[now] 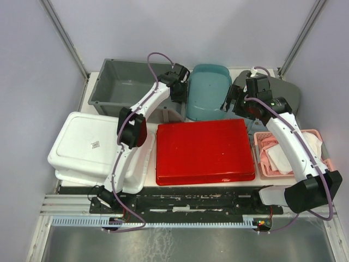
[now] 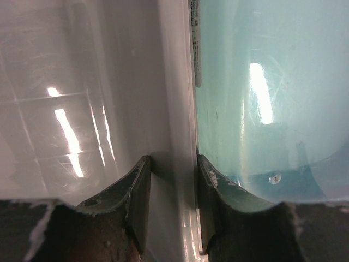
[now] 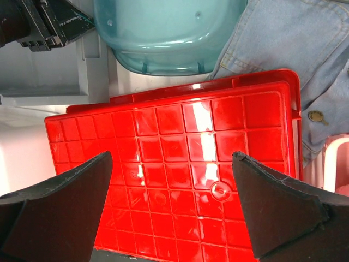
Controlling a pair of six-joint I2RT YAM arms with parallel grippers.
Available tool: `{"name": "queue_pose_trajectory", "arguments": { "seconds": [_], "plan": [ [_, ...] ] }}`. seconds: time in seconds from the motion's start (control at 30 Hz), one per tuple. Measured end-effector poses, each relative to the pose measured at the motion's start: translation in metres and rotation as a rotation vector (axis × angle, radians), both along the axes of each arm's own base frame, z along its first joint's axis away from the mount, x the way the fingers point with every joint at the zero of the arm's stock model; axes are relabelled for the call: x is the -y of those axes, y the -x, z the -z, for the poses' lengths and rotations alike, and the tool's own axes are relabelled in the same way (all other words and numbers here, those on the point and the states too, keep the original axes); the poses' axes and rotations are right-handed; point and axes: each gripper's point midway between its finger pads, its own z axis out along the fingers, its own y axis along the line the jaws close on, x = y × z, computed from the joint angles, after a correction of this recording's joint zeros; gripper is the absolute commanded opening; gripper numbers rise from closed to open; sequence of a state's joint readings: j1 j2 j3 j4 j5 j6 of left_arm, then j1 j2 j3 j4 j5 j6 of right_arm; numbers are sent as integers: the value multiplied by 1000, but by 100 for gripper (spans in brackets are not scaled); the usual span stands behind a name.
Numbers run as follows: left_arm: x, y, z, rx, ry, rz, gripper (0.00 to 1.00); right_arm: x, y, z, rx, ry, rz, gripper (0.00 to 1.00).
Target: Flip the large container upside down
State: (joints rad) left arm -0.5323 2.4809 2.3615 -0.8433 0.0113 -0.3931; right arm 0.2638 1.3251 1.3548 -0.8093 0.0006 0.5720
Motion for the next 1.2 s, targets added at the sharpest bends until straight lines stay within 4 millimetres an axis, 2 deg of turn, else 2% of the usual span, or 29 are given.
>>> {"name": "queue_pose_trajectory", "arguments": {
  "seconds": [0.3,0.4,0.5,0.77,0.87,1.0,1.2],
  "plan": [
    [0,-5,-8,11,8,-16,3,9,9,-12,24,-4,16,99],
    [-3,-7,-18,19,28,-31,3,9,10,-16,36,-7,17,99],
    [-7,-9,-41,37,74,-41,3,10,11,-17,41,-9,18,99],
    [-21,-7,-157,177,246,-49,3,10,12,-12,26,-14,19,99],
    [-16,2,-203,215,367,-44,3,10,12,-11,23,-17,20,99],
    [-3,14,-254,237,539,-31,3,9,12,-10,21,-21,21,99],
    [5,24,-317,246,779,-27,3,7,14,-6,10,-32,18,99]
  ]
}}
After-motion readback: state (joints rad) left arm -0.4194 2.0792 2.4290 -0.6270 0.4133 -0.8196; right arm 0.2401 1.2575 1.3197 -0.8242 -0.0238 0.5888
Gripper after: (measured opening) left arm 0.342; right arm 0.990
